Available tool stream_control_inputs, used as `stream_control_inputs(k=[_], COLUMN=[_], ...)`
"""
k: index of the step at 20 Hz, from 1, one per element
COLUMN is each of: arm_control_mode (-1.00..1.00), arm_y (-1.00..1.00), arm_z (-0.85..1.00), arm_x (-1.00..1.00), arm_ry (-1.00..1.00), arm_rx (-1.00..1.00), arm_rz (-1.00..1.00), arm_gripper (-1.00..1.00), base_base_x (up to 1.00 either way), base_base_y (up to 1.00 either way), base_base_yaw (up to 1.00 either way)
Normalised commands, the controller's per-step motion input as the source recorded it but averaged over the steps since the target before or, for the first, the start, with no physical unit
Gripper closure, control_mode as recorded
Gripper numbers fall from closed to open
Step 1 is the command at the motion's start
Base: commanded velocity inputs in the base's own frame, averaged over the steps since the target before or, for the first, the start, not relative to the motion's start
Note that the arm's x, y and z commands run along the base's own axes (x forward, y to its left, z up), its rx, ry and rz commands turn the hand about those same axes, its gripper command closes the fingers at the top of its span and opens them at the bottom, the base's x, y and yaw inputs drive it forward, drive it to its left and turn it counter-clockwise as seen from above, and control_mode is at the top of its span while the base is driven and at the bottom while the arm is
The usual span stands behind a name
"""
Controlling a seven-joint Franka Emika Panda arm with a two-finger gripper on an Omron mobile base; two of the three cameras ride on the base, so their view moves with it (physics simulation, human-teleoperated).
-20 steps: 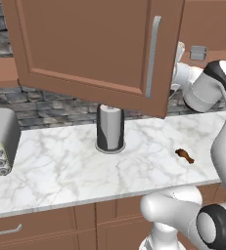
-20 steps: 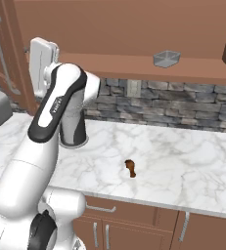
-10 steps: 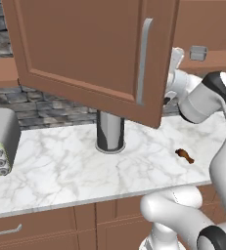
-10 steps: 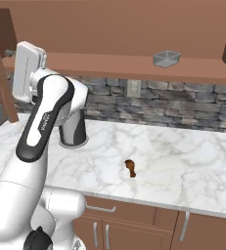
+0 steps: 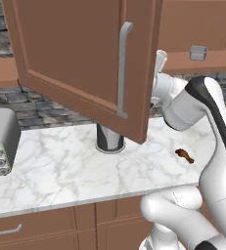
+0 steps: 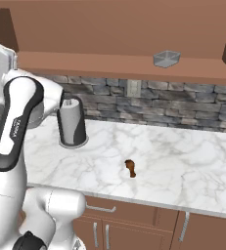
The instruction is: Retrieve the tupperware from the cabinet, then place the raw meat into the tupperware to avoid contamination.
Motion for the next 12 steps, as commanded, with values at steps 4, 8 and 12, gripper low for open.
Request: stream_control_inputs(k=[4, 8, 12], arm_control_mode=[-1.0, -1.0, -1.0], arm_y=[0.62, 0.62, 0.62], arm_z=[-0.07, 0.11, 0.16], arm_x=[-0.11, -0.09, -0.01], arm_ry=[-0.01, -0.02, -0.01], arm_rx=[-0.01, -0.05, -0.11], arm_rz=[0.01, 0.0, 0.0], arm_gripper=[-1.0, -1.0, -1.0], base_base_x=[0.0, 0.0, 0.0], base_base_y=[0.0, 0.0, 0.0], base_base_yaw=[0.0, 0.0, 0.0])
